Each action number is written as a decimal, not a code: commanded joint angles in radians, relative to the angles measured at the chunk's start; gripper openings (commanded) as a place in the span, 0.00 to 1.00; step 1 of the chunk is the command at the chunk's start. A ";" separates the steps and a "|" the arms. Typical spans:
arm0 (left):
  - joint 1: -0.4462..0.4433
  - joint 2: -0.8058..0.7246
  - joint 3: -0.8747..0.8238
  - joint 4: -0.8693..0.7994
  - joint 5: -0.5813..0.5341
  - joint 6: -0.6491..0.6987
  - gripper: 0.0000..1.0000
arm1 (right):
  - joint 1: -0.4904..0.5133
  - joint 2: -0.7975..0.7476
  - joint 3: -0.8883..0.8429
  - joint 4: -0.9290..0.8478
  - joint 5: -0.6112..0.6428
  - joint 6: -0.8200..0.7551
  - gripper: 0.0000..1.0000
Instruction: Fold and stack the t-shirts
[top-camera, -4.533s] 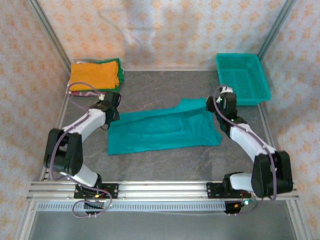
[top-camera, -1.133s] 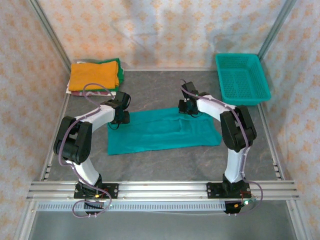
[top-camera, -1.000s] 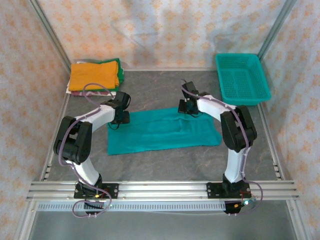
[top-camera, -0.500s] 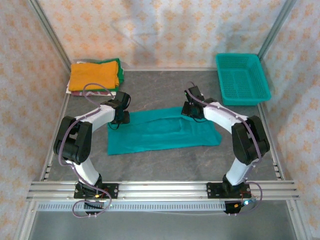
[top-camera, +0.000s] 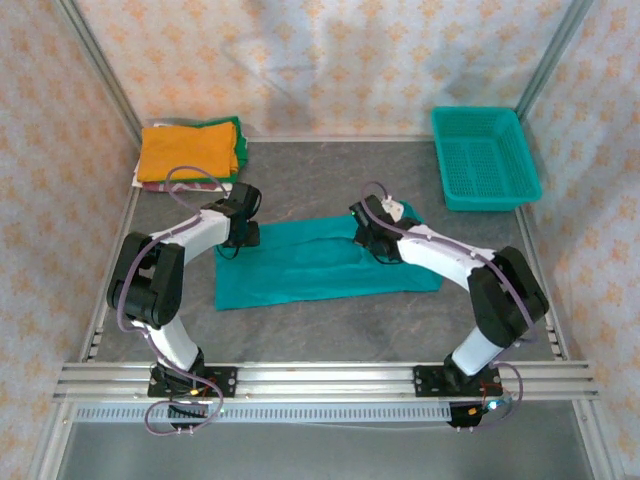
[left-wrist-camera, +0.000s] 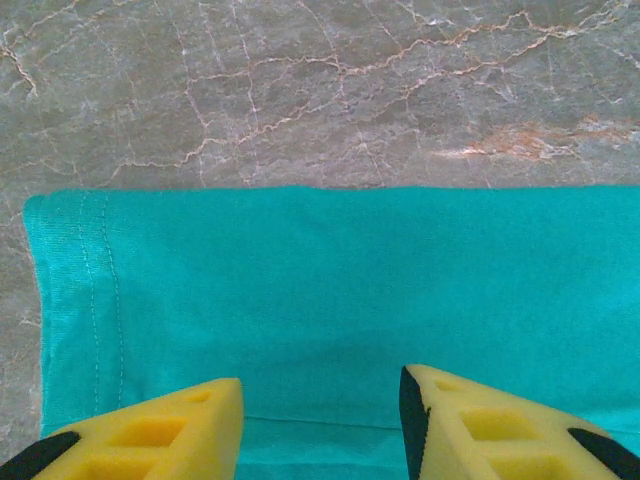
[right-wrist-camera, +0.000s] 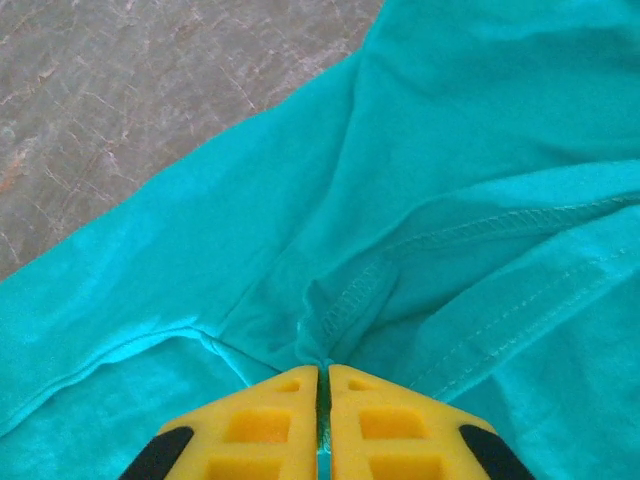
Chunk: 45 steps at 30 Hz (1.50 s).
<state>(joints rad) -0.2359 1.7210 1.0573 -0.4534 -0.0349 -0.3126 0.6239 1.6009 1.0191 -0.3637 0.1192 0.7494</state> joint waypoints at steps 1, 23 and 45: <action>-0.007 0.006 -0.018 0.020 -0.034 0.002 0.45 | 0.025 -0.058 -0.065 0.011 0.084 0.075 0.14; -0.007 0.026 0.059 -0.002 -0.028 0.018 0.45 | -0.208 0.198 0.339 -0.229 -0.119 -0.241 0.15; -0.008 -0.015 0.031 -0.019 -0.054 0.023 0.45 | -0.216 0.105 0.131 -0.388 -0.290 -0.374 0.10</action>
<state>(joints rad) -0.2359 1.7340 1.0893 -0.4450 -0.0605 -0.3046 0.4095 1.7752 1.1683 -0.7132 -0.1513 0.3939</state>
